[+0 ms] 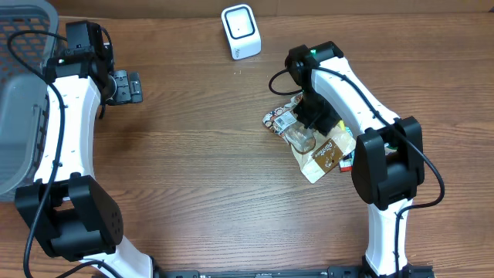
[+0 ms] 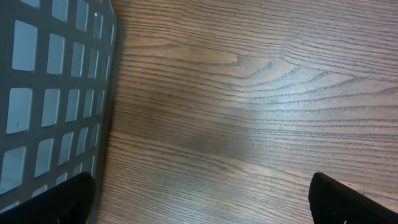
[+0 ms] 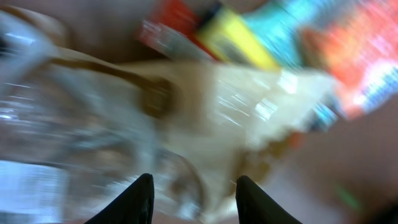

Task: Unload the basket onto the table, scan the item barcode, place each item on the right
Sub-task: 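Lower the bag onto the item pile and adjust it with the right gripper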

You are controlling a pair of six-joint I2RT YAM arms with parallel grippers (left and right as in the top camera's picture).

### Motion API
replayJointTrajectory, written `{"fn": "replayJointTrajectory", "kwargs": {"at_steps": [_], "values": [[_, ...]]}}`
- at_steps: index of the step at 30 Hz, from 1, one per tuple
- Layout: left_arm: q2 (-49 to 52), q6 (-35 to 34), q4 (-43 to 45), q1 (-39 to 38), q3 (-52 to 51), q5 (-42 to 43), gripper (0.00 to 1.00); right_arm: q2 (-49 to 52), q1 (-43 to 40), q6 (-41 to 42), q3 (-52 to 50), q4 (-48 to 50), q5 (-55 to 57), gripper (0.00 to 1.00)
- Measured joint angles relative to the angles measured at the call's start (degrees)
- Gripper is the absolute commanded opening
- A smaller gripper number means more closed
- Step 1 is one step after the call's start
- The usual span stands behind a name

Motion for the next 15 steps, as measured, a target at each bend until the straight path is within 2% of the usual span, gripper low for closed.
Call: {"fn": "replayJointTrajectory", "kwargs": {"at_steps": [6,9,15], "values": [[0.0,0.0,0.0,0.0,0.0,-0.02,1.0,0.0,-0.02,-6.93,0.0,9.55,2.08,0.39],[0.0,0.0,0.0,0.0,0.0,0.0,1.0,0.0,-0.02,-9.09,0.0,9.44,2.6,0.32],[0.0,0.0,0.0,0.0,0.0,0.0,1.0,0.0,-0.02,-10.69,-1.31,7.63,3.08,0.31]]}}
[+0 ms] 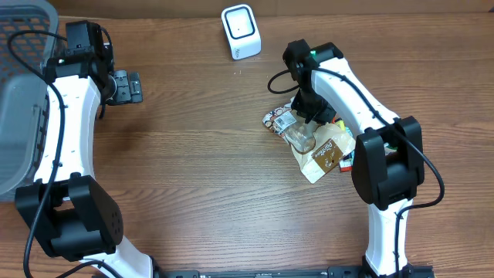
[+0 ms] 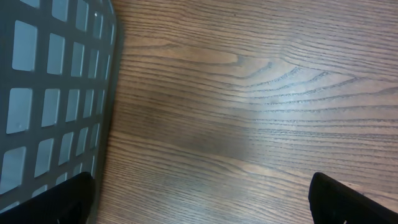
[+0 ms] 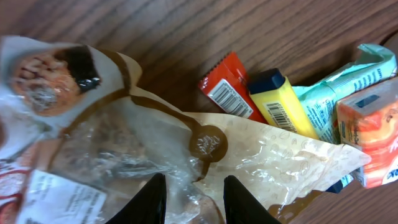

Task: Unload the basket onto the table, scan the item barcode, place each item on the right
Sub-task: 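Lower the bag onto the item pile and adjust it with the right gripper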

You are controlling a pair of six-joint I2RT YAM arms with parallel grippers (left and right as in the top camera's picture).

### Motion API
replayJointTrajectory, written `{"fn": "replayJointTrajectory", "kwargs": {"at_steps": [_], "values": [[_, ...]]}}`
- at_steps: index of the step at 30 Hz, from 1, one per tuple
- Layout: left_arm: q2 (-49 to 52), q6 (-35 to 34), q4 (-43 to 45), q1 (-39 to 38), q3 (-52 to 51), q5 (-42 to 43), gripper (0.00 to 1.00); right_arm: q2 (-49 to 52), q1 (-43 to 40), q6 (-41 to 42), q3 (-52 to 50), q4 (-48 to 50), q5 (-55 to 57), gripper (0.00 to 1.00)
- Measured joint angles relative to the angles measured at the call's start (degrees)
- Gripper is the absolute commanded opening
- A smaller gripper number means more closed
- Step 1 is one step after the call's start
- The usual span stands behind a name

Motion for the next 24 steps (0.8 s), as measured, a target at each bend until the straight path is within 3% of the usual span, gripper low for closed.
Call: {"fn": "replayJointTrajectory", "kwargs": {"at_steps": [3,5,24], "values": [[0.0,0.0,0.0,0.0,0.0,-0.02,1.0,0.0,0.0,-0.31,-2.93,1.44,0.07,0.26],[0.0,0.0,0.0,0.0,0.0,-0.02,1.0,0.0,0.0,-0.94,-5.81,2.75,0.04,0.04],[0.0,0.0,0.0,0.0,0.0,0.0,1.0,-0.11,0.02,-1.86,-10.47,-6.91,1.99,0.03]]}}
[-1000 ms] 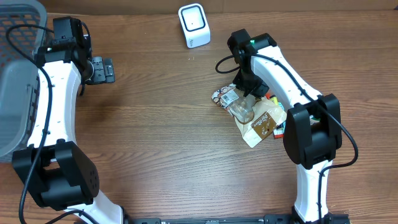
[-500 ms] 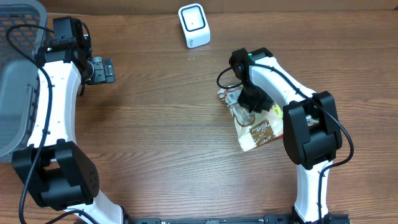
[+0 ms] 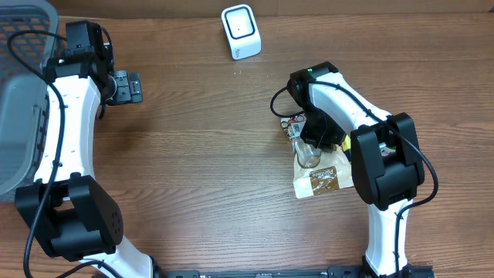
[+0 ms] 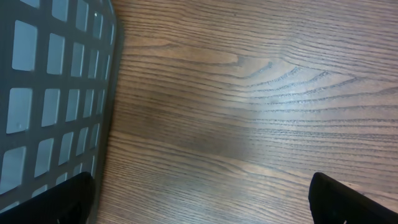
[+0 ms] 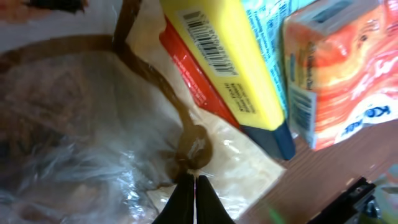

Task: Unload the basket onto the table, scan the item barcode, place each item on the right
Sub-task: 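Lower the bag onto the item pile and adjust it with the right gripper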

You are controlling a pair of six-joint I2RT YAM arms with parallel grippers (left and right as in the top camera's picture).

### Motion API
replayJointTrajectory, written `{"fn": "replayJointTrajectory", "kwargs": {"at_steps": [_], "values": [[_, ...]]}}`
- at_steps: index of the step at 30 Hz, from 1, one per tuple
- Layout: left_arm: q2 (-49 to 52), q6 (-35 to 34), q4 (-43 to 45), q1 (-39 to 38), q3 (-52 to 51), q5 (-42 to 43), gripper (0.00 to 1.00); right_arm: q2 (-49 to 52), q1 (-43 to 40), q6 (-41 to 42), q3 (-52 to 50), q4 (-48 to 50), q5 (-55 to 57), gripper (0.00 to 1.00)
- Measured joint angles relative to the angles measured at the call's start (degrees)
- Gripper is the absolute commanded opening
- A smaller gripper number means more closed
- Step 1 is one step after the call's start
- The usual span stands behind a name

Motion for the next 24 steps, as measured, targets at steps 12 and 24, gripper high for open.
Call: {"fn": "replayJointTrajectory", "kwargs": {"at_steps": [12,24], "values": [[0.0,0.0,0.02,0.0,0.0,0.0,1.0,0.0,-0.02,-6.01,4.15,6.64,0.59,0.87],[0.0,0.0,0.02,0.0,0.0,-0.02,1.0,0.0,-0.02,-11.76,4.2,4.74,0.83,0.62]]}}
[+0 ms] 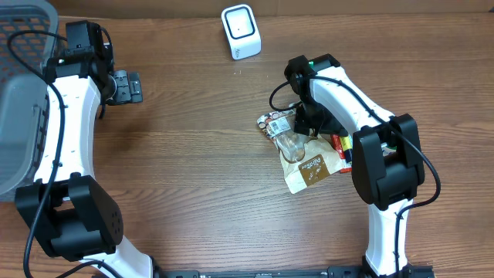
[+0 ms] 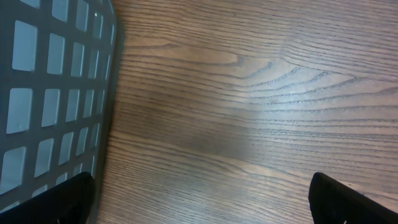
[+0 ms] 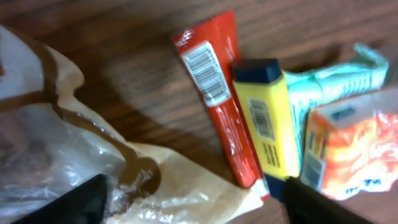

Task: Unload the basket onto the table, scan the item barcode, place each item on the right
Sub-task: 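Lower the bag onto the item pile and adjust it with the right gripper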

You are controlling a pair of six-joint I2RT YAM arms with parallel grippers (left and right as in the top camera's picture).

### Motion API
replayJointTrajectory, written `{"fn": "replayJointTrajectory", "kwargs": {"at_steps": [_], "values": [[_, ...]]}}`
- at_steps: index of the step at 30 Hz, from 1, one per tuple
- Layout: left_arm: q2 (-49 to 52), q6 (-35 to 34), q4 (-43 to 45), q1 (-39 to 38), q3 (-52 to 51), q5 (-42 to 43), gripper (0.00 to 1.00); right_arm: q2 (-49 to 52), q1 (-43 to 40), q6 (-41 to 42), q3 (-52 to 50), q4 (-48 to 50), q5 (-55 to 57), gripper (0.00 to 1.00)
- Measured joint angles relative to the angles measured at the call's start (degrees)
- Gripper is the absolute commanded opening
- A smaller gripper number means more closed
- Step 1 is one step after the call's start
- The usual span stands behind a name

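A clear-and-brown snack bag (image 1: 299, 158) lies flat on the table, its printed end (image 1: 272, 121) pointing left. My right gripper (image 1: 306, 122) hovers over its upper part, open. In the right wrist view the right gripper (image 3: 199, 208) has its fingertips (image 3: 84, 200) spread wide over the bag (image 3: 56, 155), gripping nothing. Beside the bag lie a red packet (image 3: 214, 93) and a yellow item (image 3: 267, 127), both with barcodes showing. The white scanner (image 1: 241, 31) stands at the far edge. My left gripper (image 1: 126, 86) is open over bare wood at the far left.
A teal packet (image 3: 333, 74) and an orange box (image 3: 351, 149) lie against the yellow item; the pile (image 1: 343, 147) sits right of the bag. A grey mesh basket (image 1: 23, 93) fills the left edge, its wall (image 2: 50, 93) close beside the left gripper.
My right gripper was shut over the bag and is now wide open. The bag lies further left and up the table, and the red packet is uncovered. The left arm is unchanged.
My right gripper was partly open low over the bag, then narrower above it. Then it was shut, with the bag lying nearer the front edge. Now it is open, with the bag to the left of the pile. The left arm stayed put.
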Motion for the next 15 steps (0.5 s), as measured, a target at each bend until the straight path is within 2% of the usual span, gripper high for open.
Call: {"fn": "replayJointTrajectory", "kwargs": {"at_steps": [2,5,6,7,11,12,13,14,15], "values": [[0.0,0.0,-0.02,0.0,0.0,0.02,1.0,0.0,0.0,-0.07,0.0,-1.09,0.04,0.47],[0.0,0.0,-0.02,0.0,0.0,0.02,1.0,0.0,-0.07,0.17,0.0,-1.92,0.02,0.46],[0.0,0.0,-0.02,0.0,0.0,0.02,1.0,0.0,-0.07,0.28,0.0,-2.14,0.0,0.42],[0.0,0.0,-0.02,0.0,0.0,0.02,1.0,0.0,-0.11,0.31,0.0,-2.82,-0.02,0.35],[0.0,0.0,-0.02,0.0,0.0,0.02,1.0,0.0,-0.39,0.04,0.0,-3.15,0.0,0.31],[0.0,0.0,-0.02,0.0,0.0,0.02,1.0,-0.02,-0.39,-0.26,0.0,-2.67,0.02,0.24],[0.0,0.0,-0.02,0.0,0.0,0.0,1.0,-0.13,-0.39,-1.07,0.0,-1.88,-0.04,0.1],[0.0,0.0,-0.02,0.0,0.0,0.02,1.0,-0.44,-0.39,-1.97,0.0,-1.18,-0.24,0.04],[0.0,0.0,-0.02,0.0,0.0,0.02,1.0,-0.79,-0.37,-2.23,0.0,-0.46,-0.79,0.04]]}}
